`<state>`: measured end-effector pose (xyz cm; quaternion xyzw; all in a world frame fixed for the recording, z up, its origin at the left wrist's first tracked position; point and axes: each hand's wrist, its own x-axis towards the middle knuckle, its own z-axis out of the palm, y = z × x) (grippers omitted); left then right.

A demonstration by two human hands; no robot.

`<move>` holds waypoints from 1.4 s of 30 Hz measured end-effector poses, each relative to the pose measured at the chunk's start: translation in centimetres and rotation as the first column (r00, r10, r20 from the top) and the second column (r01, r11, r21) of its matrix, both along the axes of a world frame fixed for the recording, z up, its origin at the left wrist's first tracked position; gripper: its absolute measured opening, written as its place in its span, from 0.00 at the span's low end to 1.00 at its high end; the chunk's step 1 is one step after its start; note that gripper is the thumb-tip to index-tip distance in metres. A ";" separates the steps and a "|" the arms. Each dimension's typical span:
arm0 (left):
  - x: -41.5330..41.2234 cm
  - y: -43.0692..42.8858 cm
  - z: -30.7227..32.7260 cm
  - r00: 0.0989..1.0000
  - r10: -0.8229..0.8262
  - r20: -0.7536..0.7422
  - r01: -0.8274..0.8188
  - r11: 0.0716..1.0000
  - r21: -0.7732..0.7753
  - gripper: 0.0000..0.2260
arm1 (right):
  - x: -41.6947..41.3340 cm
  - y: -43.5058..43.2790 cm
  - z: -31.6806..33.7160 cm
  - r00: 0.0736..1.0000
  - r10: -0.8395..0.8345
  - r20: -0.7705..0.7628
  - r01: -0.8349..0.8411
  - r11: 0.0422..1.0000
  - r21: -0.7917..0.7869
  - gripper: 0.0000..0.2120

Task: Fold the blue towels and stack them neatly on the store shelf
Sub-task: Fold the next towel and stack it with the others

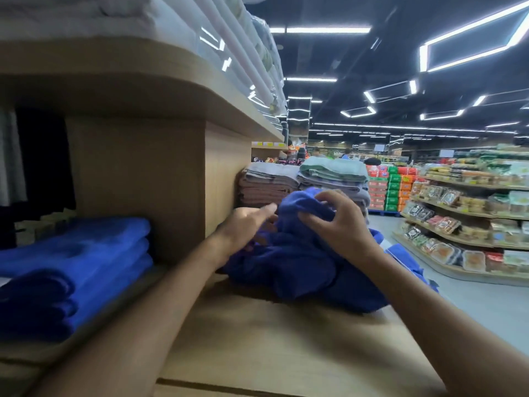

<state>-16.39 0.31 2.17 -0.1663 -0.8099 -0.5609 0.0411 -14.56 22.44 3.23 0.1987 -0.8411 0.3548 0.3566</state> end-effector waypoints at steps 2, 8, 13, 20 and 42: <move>0.5 -0.2 0.6 0.938 -0.213 0.274 0.151 0.961 0.230 0.34 | 1.4 0.1 0.8 0.763 0.590 0.264 -0.517 0.802 -0.299 0.15; 0.9 0.1 0.2 0.955 -0.177 0.239 0.090 0.938 0.336 0.18 | 0.4 0.8 -0.4 0.900 0.316 0.299 -0.245 0.936 -0.253 0.17; 0.4 -0.3 0.2 0.941 -0.271 0.204 0.189 0.918 0.347 0.11 | -0.4 0.7 -2.4 0.899 0.162 0.406 -0.206 0.976 0.068 0.21; -2.5 -2.4 0.3 0.865 0.411 -0.288 -0.462 0.877 -0.135 0.11 | -0.7 3.0 0.3 0.987 0.010 0.160 0.078 0.842 -0.534 0.11; 1.8 -3.2 1.9 0.898 -0.339 0.280 0.333 0.940 0.071 0.12 | -1.0 2.9 -0.2 0.971 -0.235 -0.050 0.197 0.897 -0.396 0.33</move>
